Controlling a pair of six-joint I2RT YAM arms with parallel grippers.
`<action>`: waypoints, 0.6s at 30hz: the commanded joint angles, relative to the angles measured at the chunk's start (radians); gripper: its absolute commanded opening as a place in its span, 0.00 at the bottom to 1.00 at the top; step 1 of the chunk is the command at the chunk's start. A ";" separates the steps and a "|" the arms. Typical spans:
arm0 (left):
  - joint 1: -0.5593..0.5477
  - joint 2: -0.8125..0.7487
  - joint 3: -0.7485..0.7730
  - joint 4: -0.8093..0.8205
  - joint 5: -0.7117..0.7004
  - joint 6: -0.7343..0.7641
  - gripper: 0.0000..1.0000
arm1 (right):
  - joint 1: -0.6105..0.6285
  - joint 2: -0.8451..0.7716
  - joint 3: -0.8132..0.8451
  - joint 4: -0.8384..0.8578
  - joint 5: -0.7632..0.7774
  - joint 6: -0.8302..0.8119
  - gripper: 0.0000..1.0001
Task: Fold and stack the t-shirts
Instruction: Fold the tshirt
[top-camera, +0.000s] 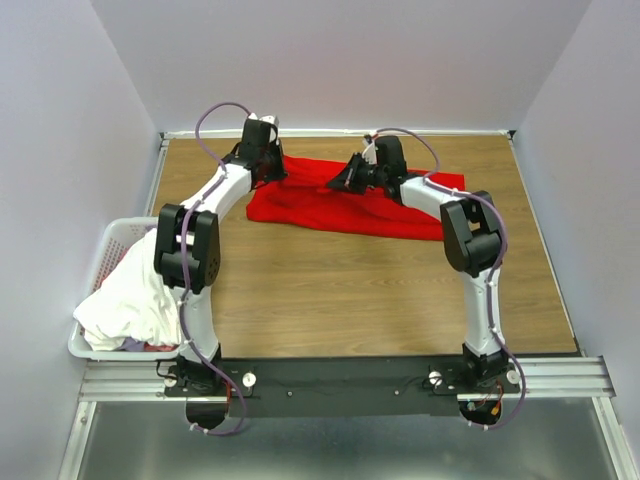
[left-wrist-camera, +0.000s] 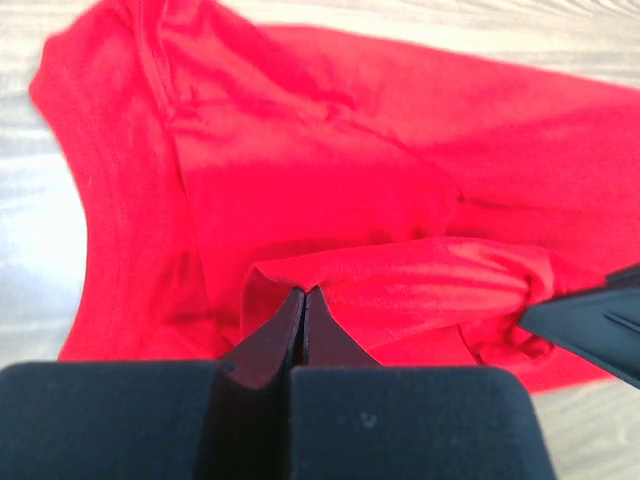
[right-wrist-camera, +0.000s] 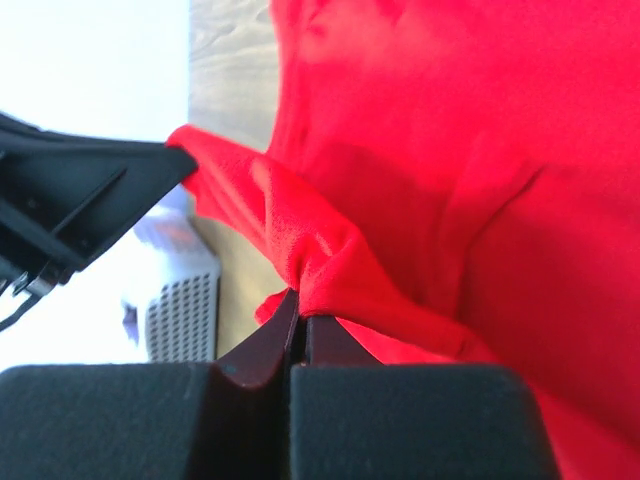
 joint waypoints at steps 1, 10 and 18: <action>0.019 0.063 0.057 0.050 -0.023 0.016 0.00 | -0.016 0.106 0.088 -0.056 -0.023 -0.031 0.04; 0.022 0.188 0.148 0.109 -0.009 -0.004 0.03 | -0.058 0.210 0.211 -0.073 -0.017 -0.021 0.21; 0.028 0.165 0.123 0.175 0.034 -0.021 0.60 | -0.118 0.160 0.218 -0.087 0.003 -0.033 0.55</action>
